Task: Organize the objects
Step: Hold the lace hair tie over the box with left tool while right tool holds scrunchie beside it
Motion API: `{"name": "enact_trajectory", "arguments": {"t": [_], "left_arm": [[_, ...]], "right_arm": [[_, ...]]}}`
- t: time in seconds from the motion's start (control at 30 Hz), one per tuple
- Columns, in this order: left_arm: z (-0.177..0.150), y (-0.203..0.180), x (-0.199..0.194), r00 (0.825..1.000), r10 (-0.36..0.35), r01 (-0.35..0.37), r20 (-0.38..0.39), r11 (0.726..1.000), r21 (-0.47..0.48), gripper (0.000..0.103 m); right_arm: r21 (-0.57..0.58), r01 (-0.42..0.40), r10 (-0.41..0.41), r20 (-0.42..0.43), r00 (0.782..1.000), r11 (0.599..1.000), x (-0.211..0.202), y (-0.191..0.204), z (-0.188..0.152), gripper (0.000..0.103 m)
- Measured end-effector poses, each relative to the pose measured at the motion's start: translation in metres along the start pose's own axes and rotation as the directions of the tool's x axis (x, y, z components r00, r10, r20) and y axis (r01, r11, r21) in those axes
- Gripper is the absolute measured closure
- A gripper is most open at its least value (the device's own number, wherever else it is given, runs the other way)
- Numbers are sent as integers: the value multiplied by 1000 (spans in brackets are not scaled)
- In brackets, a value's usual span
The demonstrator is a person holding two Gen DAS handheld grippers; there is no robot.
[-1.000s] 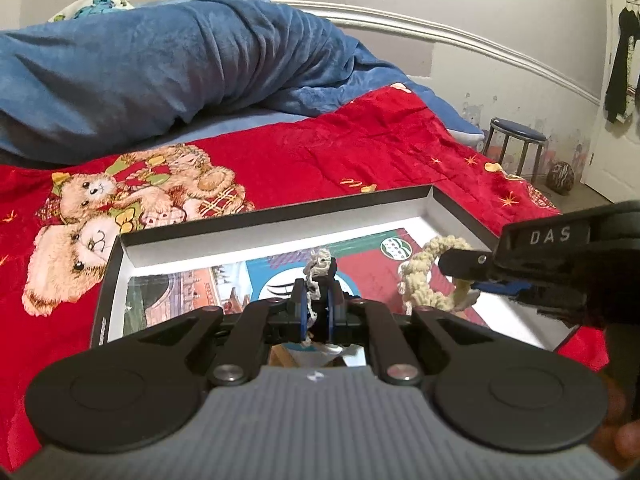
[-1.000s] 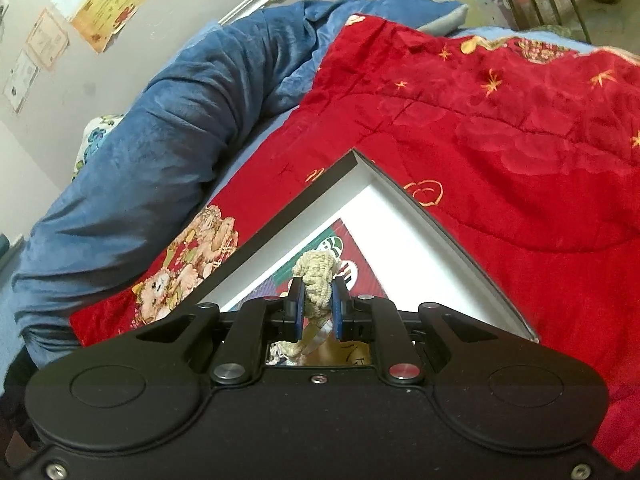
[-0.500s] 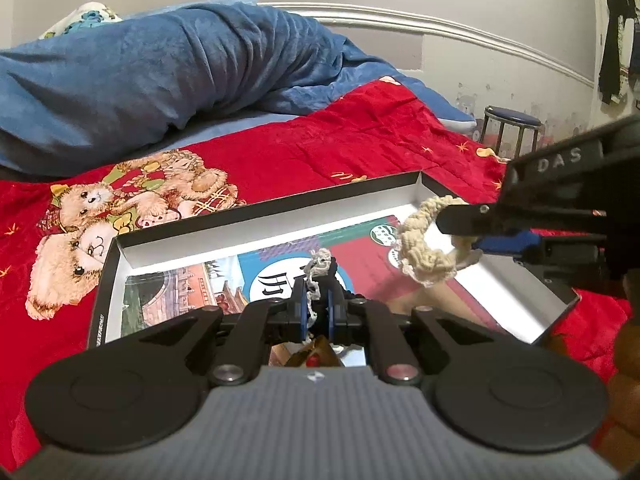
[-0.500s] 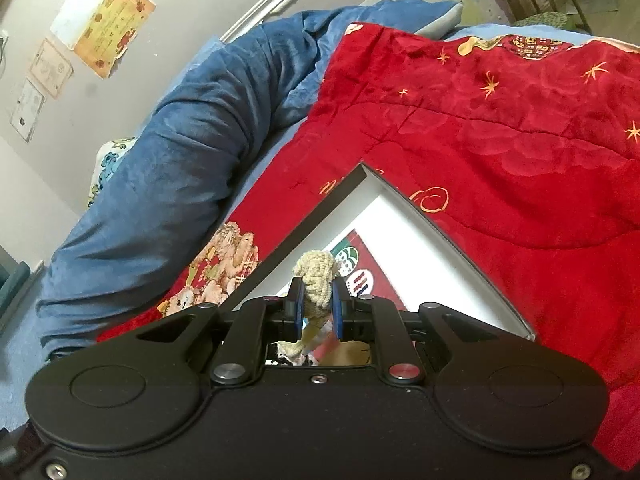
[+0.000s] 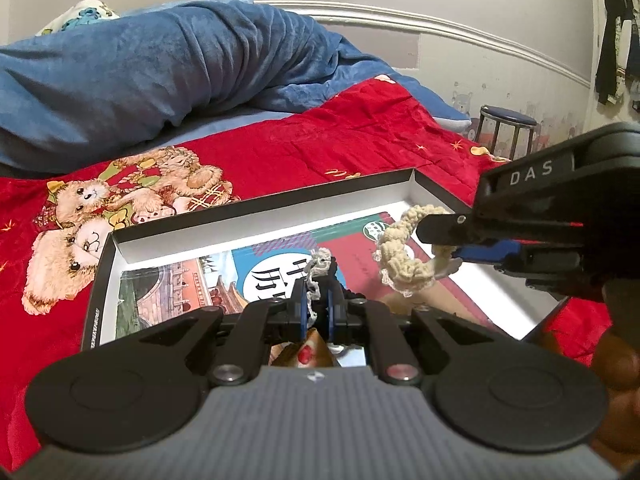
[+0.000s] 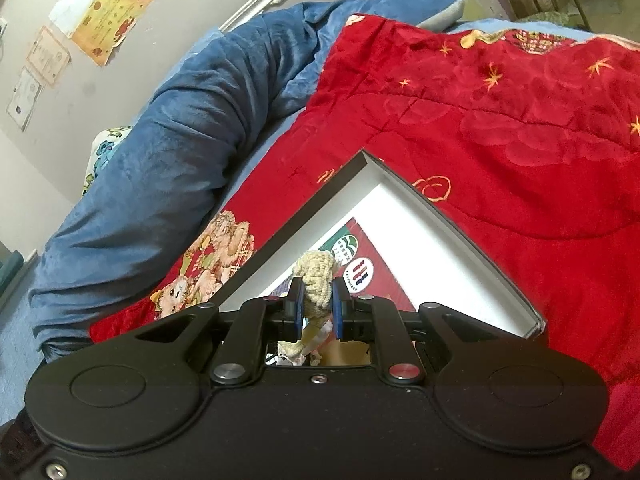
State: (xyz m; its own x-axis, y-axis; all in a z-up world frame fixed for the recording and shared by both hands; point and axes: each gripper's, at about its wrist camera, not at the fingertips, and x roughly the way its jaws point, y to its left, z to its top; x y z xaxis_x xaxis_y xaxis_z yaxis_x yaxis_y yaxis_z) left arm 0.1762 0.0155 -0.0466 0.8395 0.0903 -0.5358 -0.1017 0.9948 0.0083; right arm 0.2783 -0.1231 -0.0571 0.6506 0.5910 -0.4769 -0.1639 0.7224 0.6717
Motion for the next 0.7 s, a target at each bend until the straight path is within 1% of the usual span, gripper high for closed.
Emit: {"name": "enact_trajectory", "arguments": {"t": [0.17,0.4,0.43,0.7], "left_arm": [[0,1,1,1000,1,-1,-2,1000,-8,91],[-1,0,2,1000,6,-6,-7,1000,0,90],[-1,-1,2,1000,7,-7,-8,1000,2,90],[-3,-3,2,1000,2,-2,-10,1000,9,90]], "right_arm": [[-11,4,-4,7,1000,1000,-1,1,0,89],[7,12,-12,2,1000,1000,0,-3,0,89],[10,12,-12,2,1000,1000,0,-3,0,86],[16,14,-14,14,1000,1000,-1,-4,2,86]]}}
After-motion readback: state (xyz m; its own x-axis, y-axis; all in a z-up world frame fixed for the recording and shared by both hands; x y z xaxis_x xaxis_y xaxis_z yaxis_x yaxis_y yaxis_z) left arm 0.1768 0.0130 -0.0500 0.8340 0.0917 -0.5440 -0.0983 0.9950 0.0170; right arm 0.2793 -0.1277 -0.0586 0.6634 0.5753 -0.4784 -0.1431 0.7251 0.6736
